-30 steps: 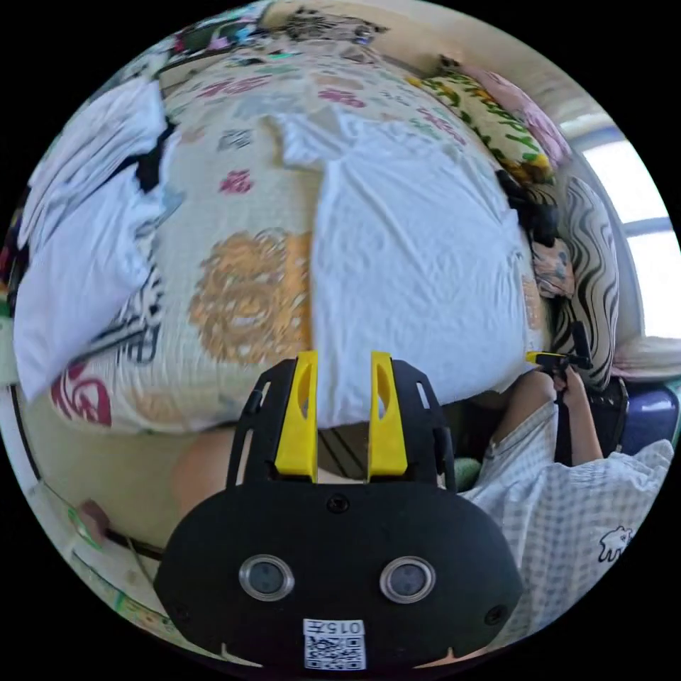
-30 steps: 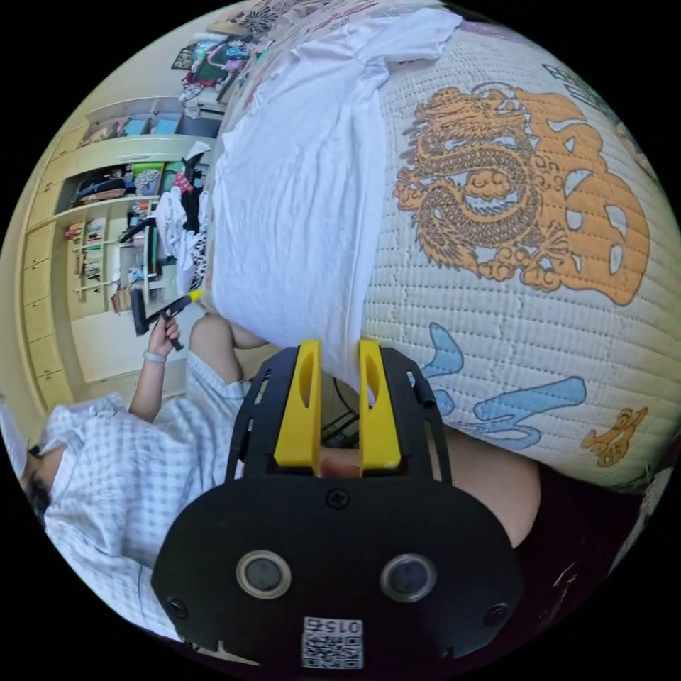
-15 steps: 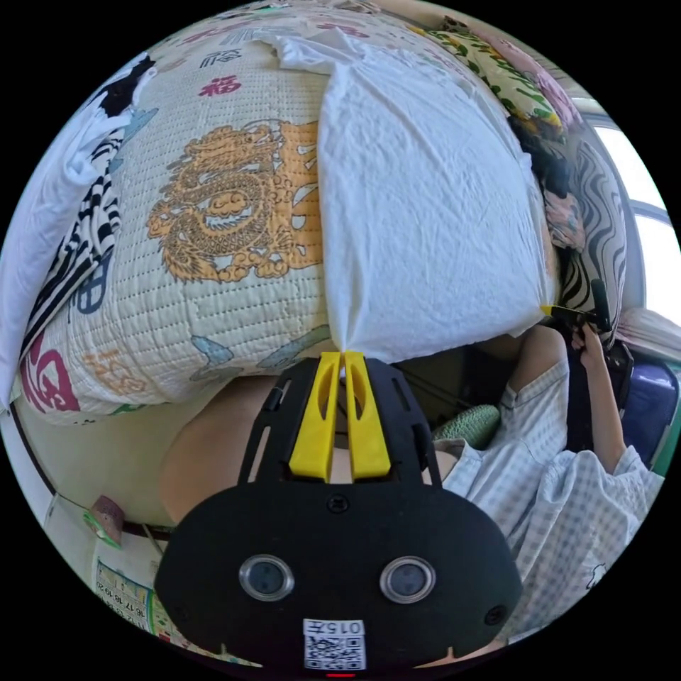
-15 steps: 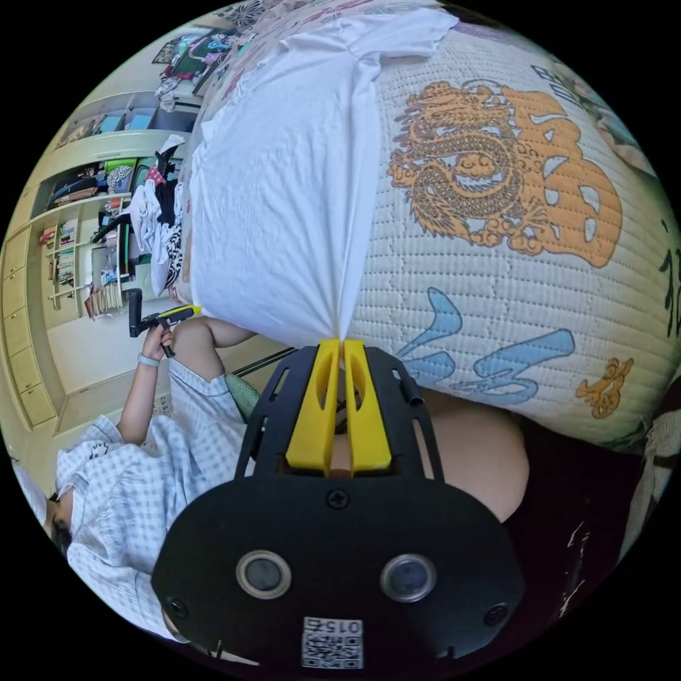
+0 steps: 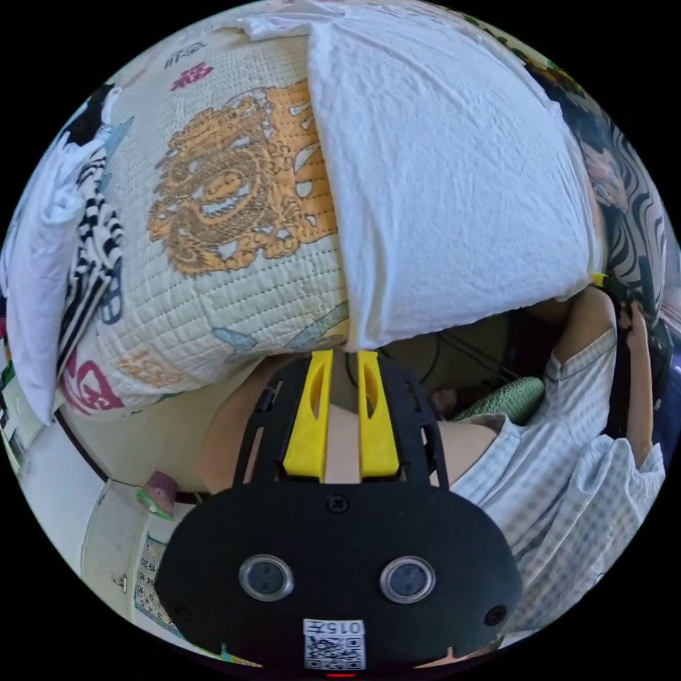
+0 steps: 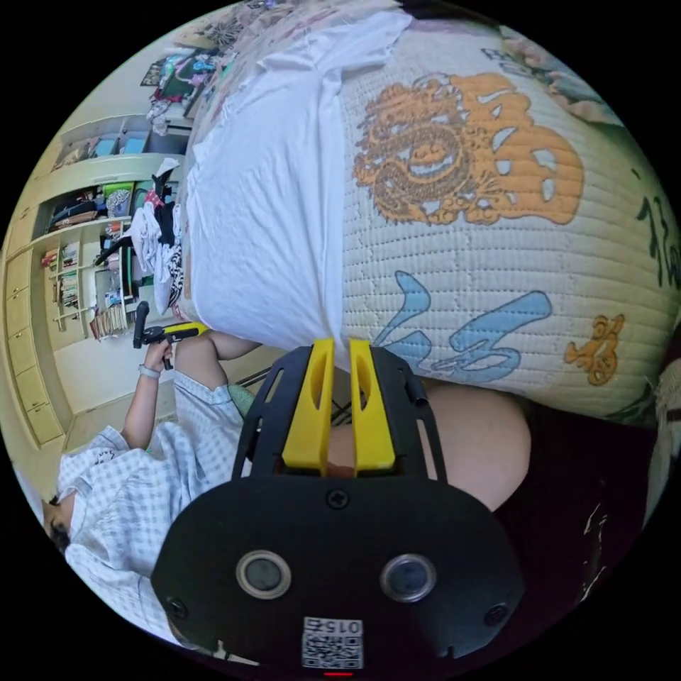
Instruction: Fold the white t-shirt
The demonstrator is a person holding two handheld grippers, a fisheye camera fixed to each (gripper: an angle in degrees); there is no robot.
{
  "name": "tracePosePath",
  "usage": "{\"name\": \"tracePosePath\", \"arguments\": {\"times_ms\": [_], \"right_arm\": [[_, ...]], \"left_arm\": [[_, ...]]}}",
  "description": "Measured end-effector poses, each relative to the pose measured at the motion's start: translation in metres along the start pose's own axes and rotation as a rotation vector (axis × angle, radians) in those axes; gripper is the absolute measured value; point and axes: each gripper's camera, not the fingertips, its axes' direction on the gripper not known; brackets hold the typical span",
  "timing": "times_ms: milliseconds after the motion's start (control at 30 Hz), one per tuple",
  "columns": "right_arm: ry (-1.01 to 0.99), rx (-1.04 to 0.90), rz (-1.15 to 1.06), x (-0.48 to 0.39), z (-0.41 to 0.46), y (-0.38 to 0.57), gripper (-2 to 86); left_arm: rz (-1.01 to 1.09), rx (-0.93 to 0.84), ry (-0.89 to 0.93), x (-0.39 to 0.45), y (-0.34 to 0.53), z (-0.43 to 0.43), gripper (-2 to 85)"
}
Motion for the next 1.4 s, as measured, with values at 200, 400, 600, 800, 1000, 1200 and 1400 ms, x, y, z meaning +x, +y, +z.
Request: {"name": "tracePosePath", "arguments": {"times_ms": [200,400,600,800,1000,1200,1400], "right_arm": [[0.089,0.318,-0.083,-0.019,-0.055,0.024,5.6],[0.105,0.565,-0.120,-0.027,-0.079,-0.007,6.1],[-0.019,0.599,-0.051,0.002,-0.078,-0.070,7.8],[-0.215,0.607,0.026,0.039,-0.075,-0.110,9.3],[-0.241,0.593,0.034,0.048,-0.068,-0.140,6.5],[-0.197,0.578,-0.003,0.038,-0.058,-0.160,1.0],[-0.096,0.647,-0.102,0.004,-0.066,-0.161,0.3]], "left_arm": [[0.126,0.261,-0.144,0.049,-0.038,-0.089,6.5],[0.501,0.517,-0.030,0.219,-0.193,-0.183,7.4],[0.710,0.534,0.033,0.409,-0.372,-0.197,8.0],[0.736,0.397,0.052,0.511,-0.495,-0.143,7.9],[0.739,0.303,-0.083,0.537,-0.551,-0.090,7.0],[0.781,0.382,0.078,0.507,-0.551,-0.102,0.8],[0.788,0.623,0.314,0.410,-0.514,-0.157,-0.6]]}}
